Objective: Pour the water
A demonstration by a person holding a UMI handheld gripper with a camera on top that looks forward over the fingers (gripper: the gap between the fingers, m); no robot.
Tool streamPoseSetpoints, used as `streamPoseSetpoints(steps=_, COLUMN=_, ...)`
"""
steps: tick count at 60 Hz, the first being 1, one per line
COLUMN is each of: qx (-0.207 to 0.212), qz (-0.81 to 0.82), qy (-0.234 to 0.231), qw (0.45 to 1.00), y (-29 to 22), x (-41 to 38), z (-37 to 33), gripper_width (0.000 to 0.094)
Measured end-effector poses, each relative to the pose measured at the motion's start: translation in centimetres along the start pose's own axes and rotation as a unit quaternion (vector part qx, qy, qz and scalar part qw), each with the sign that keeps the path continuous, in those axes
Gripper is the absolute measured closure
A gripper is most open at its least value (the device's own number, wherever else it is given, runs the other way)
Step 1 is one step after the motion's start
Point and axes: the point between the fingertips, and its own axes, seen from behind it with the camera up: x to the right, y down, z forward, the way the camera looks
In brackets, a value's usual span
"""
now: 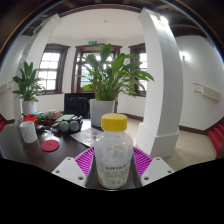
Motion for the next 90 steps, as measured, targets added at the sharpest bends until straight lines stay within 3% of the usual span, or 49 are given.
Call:
streamPoseSetpoints(steps=10, qx=0.006, qz=-0.007, qy=0.009, qw=1.0, y=-0.1, x=0.1, z=-0.5, gripper_width=0.0535)
streamPoseSetpoints(steps=26, qx=-0.018, qz=-0.048, qy=0.014, qw=0.999, y=0.0, x=-0.7, z=-0.4, gripper_width=0.0537)
streamPoseSetpoints(steps=38, qx=-0.028, qz=-0.271, qy=-0.004, qw=0.962, y=-3.6, x=-7.8, z=0.7, gripper_width=0.0536)
streamPoseSetpoints(steps=50, qx=-0.006, qz=-0.514, qy=-0.02, qw=0.858, y=-6.7, x=-17.1, z=4.2, gripper_width=0.0538)
streamPoseSetpoints(steps=64, qx=0.04, qz=-0.716, qy=0.007, qw=0.697, y=-9.6, x=-26.4, z=6.5, gripper_width=0.0538)
streamPoseSetpoints(steps=81, qx=0.084, qz=-0.842, qy=0.044, qw=0.532, y=-10.8, x=-31.3, z=9.2, gripper_width=0.0536)
streamPoseSetpoints(steps=90, qx=0.092, qz=-0.873, qy=0.048, qw=0.477, y=-10.1, x=-32.5, z=10.0, gripper_width=0.0536)
